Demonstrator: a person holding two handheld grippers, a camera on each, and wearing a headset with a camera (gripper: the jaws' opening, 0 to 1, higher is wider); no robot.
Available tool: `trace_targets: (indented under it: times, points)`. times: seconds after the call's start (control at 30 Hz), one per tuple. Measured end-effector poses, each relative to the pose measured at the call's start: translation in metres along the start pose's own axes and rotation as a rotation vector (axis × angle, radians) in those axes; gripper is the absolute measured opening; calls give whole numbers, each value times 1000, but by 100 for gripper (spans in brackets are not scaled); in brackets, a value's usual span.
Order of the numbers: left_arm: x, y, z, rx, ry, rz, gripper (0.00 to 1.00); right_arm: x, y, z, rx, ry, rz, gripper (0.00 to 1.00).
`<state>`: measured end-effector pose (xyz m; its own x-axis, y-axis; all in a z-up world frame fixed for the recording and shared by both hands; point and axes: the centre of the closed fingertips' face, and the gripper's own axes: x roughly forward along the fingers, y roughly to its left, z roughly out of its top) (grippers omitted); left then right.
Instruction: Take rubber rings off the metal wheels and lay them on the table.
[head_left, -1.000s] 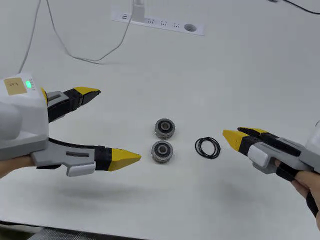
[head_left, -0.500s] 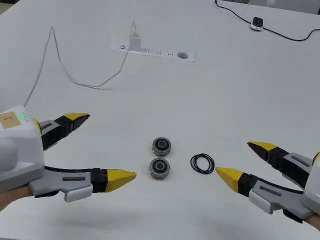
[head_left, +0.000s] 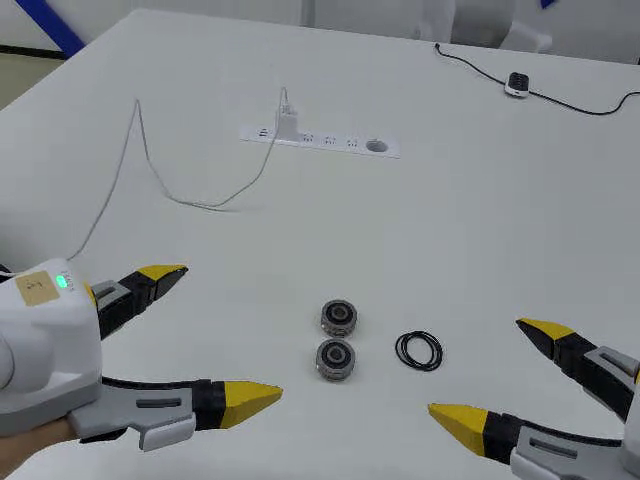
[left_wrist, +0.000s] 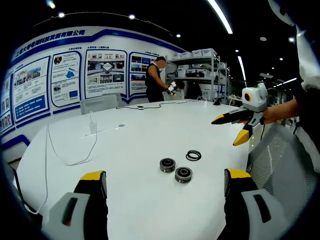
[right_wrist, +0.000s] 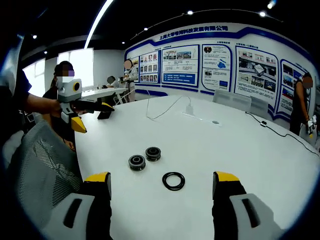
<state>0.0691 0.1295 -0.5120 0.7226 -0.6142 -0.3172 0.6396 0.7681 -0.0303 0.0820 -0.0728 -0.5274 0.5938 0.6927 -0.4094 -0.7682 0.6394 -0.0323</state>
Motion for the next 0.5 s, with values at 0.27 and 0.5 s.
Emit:
trace_targets:
  times: [0.27, 0.5]
  points:
    - [-2, -2, -2, 5, 6, 8, 100, -2, 4, -1, -7, 5, 11, 95]
    - [-2, -4, -5, 2, 13, 8, 100, -2, 0, 0, -1, 6, -1, 99]
